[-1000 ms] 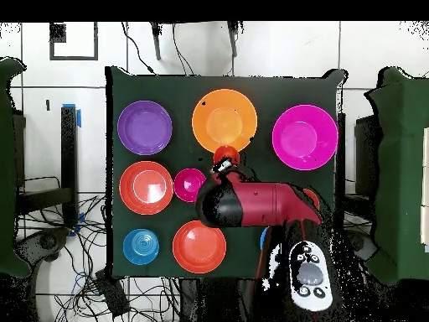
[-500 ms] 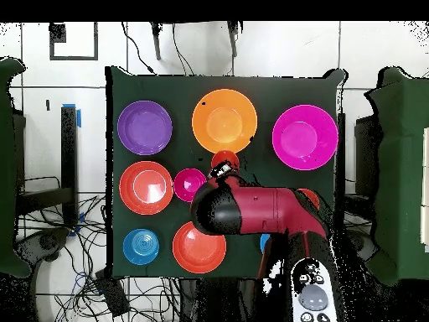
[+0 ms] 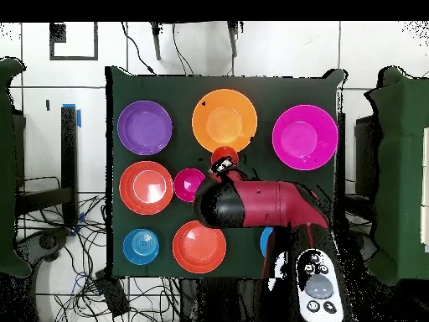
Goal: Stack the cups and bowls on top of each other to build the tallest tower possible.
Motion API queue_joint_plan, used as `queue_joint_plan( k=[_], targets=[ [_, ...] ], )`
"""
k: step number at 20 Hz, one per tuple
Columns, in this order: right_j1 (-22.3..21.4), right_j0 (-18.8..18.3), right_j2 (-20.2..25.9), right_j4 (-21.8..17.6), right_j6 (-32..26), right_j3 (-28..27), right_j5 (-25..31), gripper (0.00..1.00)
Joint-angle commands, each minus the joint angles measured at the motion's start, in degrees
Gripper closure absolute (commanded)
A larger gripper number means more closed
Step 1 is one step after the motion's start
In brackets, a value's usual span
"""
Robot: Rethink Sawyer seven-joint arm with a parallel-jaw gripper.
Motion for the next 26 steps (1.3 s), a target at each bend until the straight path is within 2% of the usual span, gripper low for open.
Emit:
queue_joint_plan(
  k=[1, 14, 26],
  targets=[
    [2.98, -1.15, 6.96, -3.27, -11.56, -4.84, 7.87, 1.00],
    [3.92, -1.83, 8.89, -4.46, -13.47, -8.41, 9.58, 1.00],
    [12.69, -1.75, 9.39, -7.45, -13.45, -17.24, 7.47, 1.00]
  ],
)
